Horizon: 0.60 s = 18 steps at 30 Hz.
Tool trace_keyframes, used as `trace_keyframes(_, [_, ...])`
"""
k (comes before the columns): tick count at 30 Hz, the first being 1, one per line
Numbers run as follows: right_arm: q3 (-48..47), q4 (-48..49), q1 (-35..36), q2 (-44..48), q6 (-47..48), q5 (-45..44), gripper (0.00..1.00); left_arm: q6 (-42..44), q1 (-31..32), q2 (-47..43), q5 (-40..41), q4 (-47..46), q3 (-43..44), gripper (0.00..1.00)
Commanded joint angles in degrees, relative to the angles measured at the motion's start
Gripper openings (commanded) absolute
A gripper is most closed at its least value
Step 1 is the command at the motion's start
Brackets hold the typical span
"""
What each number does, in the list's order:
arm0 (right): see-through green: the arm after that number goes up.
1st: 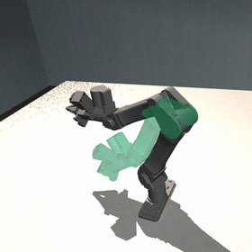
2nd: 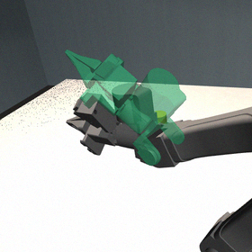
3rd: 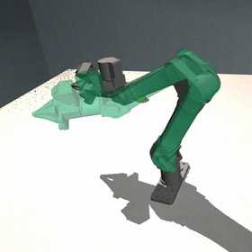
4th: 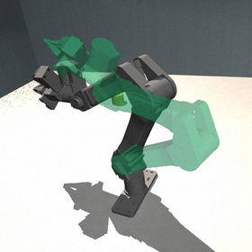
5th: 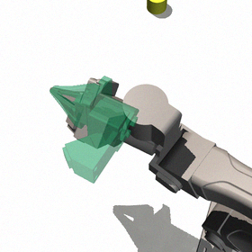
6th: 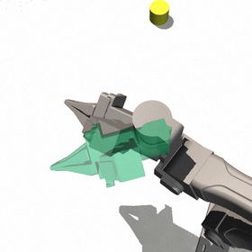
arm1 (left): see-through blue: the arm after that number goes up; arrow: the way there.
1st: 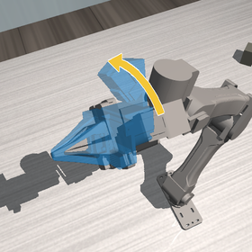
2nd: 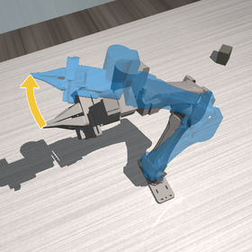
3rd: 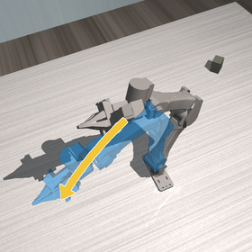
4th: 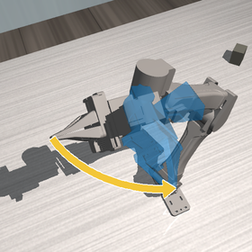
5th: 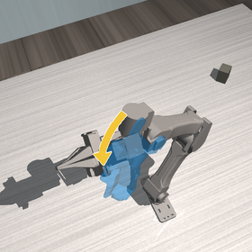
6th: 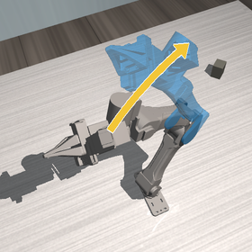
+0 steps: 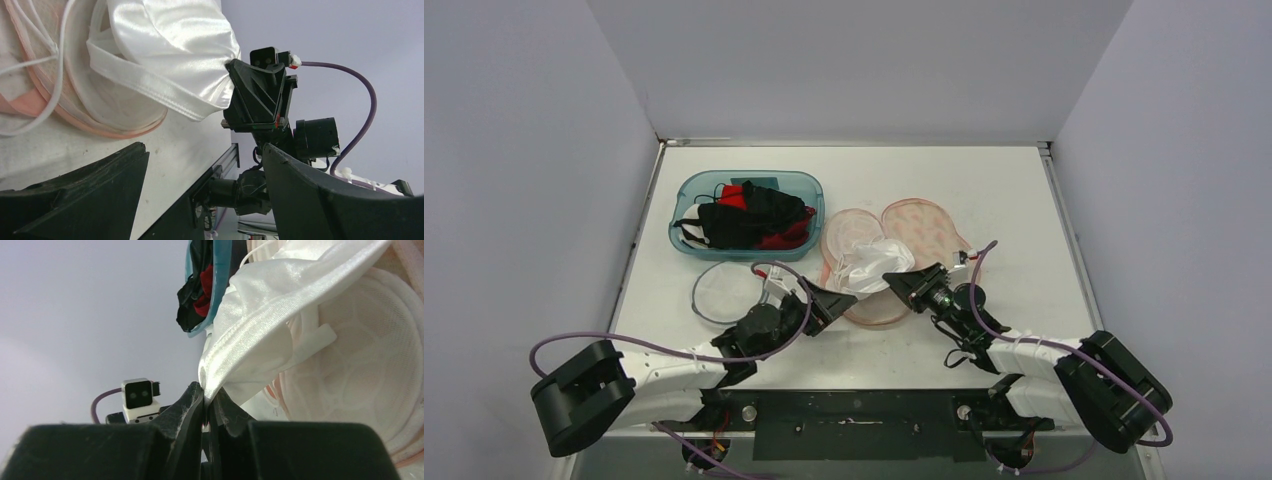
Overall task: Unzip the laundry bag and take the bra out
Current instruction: Adjust the bra in the laundry bag.
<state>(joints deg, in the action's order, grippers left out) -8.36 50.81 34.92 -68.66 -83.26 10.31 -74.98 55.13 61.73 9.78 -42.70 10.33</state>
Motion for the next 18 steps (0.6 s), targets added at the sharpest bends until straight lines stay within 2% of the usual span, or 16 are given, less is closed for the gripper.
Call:
trace_keyframes(1, [0.1,6.7,1.1,1.8,-0.2,-3.0,0.05,-7.1,2.0,1.1,-0.2,-3.5,1.2,0.82])
trace_keyframes(10, [0.1,6.8,4.0,0.9,2.5,-3.8,0.05,-10.4,2.3,3.1,4.8,0.9,4.7,0.83])
trace_keyframes(13, [0.7,6.2,4.6,1.8,3.7,-4.6,0.05,-11.0,1.4,4.4,4.2,2.9,6.3,0.83])
trace_keyframes(16, [0.9,4.1,4.5,3.8,5.6,-5.2,0.05,-11.2,0.9,6.7,2.7,4.1,8.0,0.79])
trace_keyframes(18, [0.4,2.2,4.6,5.1,7.1,-5.3,0.05,-11.8,0.7,8.4,2.1,3.4,8.0,0.73])
